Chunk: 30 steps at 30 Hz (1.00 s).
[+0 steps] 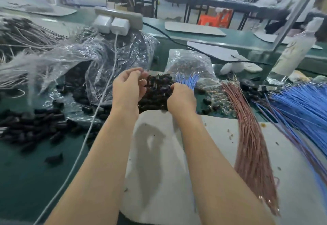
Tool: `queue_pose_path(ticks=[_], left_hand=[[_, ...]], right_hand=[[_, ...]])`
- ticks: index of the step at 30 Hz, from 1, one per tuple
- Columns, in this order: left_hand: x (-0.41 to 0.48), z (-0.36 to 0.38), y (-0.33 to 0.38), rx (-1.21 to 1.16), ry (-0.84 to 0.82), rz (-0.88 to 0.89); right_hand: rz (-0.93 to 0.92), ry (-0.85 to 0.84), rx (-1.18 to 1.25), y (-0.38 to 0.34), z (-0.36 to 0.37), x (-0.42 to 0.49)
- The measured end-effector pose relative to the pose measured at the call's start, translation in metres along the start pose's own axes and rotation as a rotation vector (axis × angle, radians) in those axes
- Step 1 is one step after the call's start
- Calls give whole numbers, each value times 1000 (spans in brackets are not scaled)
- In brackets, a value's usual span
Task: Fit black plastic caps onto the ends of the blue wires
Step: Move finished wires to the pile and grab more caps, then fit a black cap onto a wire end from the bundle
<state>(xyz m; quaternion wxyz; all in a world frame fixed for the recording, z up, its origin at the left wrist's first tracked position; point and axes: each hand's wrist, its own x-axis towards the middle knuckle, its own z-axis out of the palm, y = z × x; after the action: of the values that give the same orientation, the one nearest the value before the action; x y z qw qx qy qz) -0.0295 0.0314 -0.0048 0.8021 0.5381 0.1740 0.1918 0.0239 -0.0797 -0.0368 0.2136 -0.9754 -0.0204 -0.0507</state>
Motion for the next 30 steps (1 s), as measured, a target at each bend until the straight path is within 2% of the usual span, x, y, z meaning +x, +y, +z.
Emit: queue_pose_path(ticks=[4, 7, 10, 15, 18, 23, 26, 30], left_hand=[[0, 8, -7, -5, -17, -21], [-2, 17, -15, 34, -45, -22], [-9, 29, -26, 102, -92, 48], [-30, 62, -48, 316, -379, 20], [-41, 74, -55, 231, -487, -62], [-38, 69, -60, 108, -470, -172], [-30, 60, -61, -45, -365, -264], [-15, 52, -60, -258, -223, -296]], right_hand=[[16, -1, -5, 3, 3, 7], [-30, 77, 190, 9, -5, 7], [-118, 164, 365, 23, -30, 3], [-158, 93, 541, 62, -73, -16], [-131, 76, 659, 78, -78, -29], [-57, 121, 876, 81, -65, -37], [-20, 185, 791, 73, -48, -39], [-61, 66, 250, 67, -29, -42]])
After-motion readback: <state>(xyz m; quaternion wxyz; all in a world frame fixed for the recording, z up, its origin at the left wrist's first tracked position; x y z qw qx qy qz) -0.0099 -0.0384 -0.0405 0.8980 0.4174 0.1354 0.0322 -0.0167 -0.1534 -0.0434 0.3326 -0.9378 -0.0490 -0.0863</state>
